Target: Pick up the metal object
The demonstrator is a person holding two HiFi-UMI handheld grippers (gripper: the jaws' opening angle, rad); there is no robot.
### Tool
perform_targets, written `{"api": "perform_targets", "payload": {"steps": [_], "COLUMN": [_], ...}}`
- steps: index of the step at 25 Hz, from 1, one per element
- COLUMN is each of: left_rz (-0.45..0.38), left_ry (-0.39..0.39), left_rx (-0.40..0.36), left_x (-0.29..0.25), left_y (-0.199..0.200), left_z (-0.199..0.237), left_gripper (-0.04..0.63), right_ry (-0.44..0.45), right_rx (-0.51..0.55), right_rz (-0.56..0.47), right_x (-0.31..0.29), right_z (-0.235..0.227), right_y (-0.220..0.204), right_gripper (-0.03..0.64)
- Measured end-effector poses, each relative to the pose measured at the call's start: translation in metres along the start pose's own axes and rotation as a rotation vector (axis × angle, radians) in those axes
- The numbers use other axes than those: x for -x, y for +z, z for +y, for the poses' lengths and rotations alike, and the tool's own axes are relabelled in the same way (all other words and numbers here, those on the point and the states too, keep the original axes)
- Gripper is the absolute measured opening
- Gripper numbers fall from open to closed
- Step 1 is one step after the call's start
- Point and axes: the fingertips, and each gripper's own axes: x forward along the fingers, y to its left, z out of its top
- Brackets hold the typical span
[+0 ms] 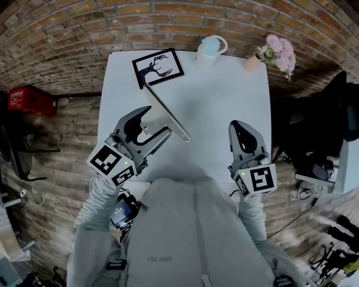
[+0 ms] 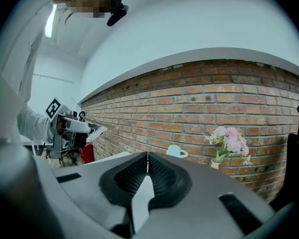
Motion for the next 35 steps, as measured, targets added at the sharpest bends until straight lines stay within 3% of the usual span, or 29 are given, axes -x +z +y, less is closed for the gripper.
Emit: {"api": "perform_targets", "payload": {"steps": [35], "left_rz": [0.004], "left_ry": [-0.017], "left_rx": [0.001], "left_x": [0.0010], "left_y": [0.0032], "left_z": [0.0061], "left_gripper": [0.304], "right_ry": [0.009], "right_rx": [-0.017], "right_rz": [0.014], "right_x": [-0.0072], "right_z": [0.0093], "right_y": [-0.0033], "right_gripper": [0.023]}}
